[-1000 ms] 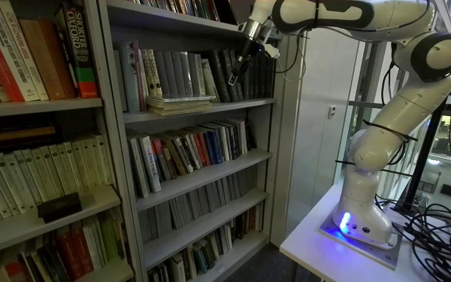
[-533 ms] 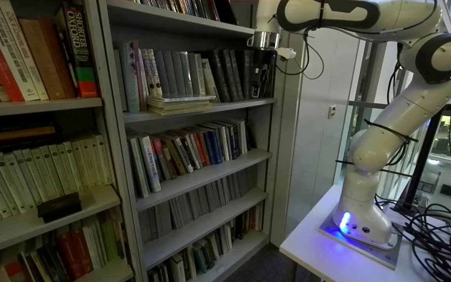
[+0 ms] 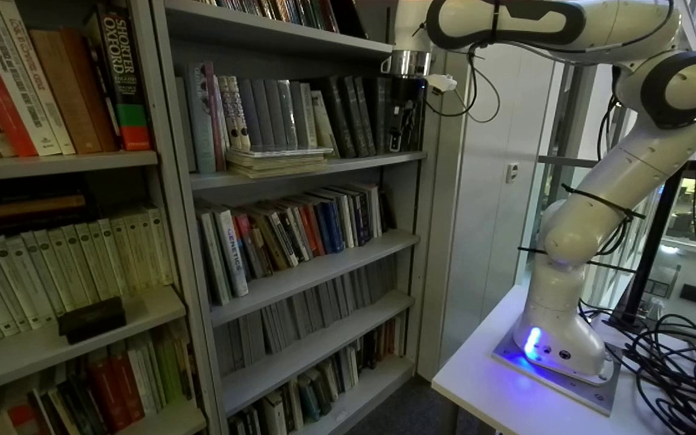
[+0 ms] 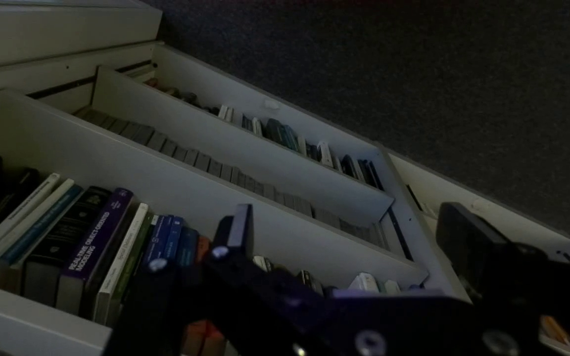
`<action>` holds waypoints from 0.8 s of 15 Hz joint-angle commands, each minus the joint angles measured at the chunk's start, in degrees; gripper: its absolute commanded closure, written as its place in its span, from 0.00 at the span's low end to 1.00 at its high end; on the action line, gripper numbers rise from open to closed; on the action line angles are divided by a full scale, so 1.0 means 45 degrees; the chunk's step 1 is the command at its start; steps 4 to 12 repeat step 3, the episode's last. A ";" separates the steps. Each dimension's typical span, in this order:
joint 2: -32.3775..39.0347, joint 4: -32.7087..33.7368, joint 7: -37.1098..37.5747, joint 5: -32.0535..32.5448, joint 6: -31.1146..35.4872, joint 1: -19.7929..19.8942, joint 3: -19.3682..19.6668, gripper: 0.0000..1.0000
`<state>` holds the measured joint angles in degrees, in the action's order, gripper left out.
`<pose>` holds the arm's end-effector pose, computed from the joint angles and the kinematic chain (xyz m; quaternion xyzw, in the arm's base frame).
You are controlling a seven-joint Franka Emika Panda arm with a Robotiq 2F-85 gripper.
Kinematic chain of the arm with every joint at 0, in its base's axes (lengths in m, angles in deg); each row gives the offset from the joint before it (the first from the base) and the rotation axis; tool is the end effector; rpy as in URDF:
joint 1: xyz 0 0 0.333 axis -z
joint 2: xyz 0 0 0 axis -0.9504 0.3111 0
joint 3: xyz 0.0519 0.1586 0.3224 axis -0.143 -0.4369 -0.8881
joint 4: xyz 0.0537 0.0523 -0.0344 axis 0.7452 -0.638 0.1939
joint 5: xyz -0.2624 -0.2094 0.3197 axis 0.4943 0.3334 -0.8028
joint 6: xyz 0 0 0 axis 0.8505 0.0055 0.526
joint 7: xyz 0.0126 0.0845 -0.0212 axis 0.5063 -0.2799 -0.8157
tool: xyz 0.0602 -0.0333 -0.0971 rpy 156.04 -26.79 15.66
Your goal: Remove the thin books from the shelf and stack them neatly
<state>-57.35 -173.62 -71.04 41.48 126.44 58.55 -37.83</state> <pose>0.3818 0.2238 0.7086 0.9819 0.1751 0.0670 0.0271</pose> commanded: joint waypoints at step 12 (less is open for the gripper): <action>0.0011 0.0046 -0.0042 -0.0051 -0.0033 0.0138 -0.0098 0.00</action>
